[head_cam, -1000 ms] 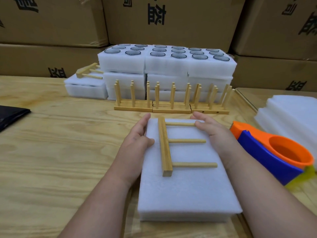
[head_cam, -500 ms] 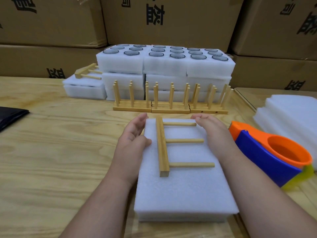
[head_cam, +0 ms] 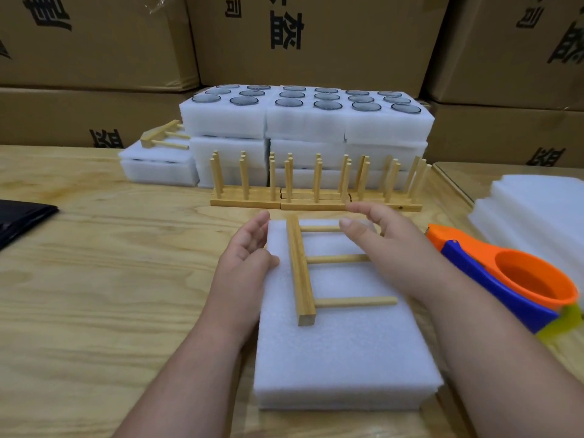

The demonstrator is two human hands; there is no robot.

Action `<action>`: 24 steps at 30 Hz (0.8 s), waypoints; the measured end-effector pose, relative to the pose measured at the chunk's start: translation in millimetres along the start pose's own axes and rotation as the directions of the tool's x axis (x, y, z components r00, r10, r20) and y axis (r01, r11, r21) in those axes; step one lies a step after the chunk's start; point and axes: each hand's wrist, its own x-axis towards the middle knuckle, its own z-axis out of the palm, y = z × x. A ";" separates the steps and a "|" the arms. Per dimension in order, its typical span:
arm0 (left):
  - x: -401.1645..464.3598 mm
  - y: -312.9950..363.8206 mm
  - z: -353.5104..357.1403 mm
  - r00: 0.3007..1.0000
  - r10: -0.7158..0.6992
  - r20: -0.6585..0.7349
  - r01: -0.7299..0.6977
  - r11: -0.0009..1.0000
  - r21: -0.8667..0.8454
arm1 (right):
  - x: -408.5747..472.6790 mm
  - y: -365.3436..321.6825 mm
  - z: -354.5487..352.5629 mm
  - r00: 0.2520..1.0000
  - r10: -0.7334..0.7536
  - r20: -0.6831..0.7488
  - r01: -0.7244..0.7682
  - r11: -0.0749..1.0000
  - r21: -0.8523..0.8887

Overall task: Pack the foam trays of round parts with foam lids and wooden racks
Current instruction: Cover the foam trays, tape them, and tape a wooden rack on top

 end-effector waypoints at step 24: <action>0.7 -0.6 -0.1 0.997 0.031 0.073 -0.024 0.995 -0.100 | 4.1 4.1 11.3 0.961 0.182 -0.208 -0.080 0.904 0.420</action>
